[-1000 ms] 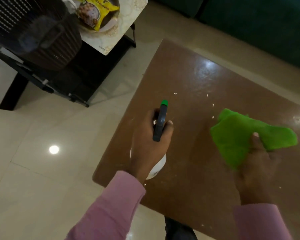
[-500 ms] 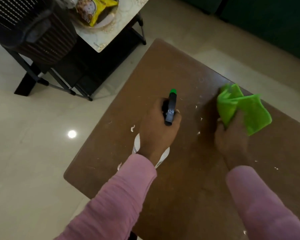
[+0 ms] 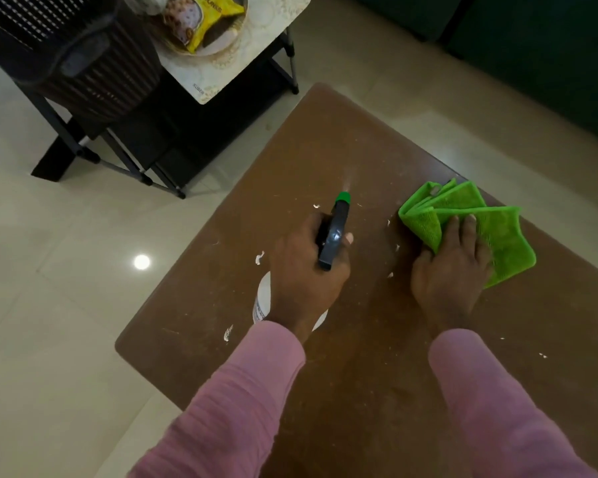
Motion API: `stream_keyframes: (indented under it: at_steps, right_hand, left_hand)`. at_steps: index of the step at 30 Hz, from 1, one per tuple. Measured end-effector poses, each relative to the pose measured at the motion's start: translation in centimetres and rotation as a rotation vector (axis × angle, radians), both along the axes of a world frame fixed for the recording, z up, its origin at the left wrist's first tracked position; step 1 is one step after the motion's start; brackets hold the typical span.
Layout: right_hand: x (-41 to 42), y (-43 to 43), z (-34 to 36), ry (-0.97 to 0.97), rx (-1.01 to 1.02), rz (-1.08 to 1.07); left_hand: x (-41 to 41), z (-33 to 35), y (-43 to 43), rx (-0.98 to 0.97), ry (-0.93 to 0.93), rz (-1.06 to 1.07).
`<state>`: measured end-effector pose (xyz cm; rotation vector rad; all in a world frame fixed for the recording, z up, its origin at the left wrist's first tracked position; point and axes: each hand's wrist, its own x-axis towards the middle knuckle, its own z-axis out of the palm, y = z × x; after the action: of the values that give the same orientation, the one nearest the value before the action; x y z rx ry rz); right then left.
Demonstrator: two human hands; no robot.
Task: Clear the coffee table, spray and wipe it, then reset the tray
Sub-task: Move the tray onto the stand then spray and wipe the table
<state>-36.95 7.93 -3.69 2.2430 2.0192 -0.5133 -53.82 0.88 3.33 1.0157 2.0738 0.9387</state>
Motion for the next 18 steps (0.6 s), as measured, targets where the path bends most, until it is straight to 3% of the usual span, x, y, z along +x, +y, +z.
stream_keyframes:
  at_steps: [10, 12, 15, 18]
  right_hand:
    - [-4.2, 2.9, -1.2, 0.100, 0.014, -0.065]
    - [-6.5, 4.3, -1.3, 0.079, 0.004, 0.070]
    - [-9.1, 4.0, -1.5, 0.074, -0.013, 0.455]
    - [-7.7, 2.0, -1.5, 0.093, -0.040, 0.889]
  left_hand:
    - [-2.2, 1.0, -3.0, -0.054, -0.191, 0.150]
    - [-2.0, 1.7, -4.2, -0.041, -0.129, 0.142]
    - [-0.9, 1.8, -5.6, 0.032, 0.025, 0.192]
    - [0.4, 1.6, -6.6, 0.058, -0.090, 0.244]
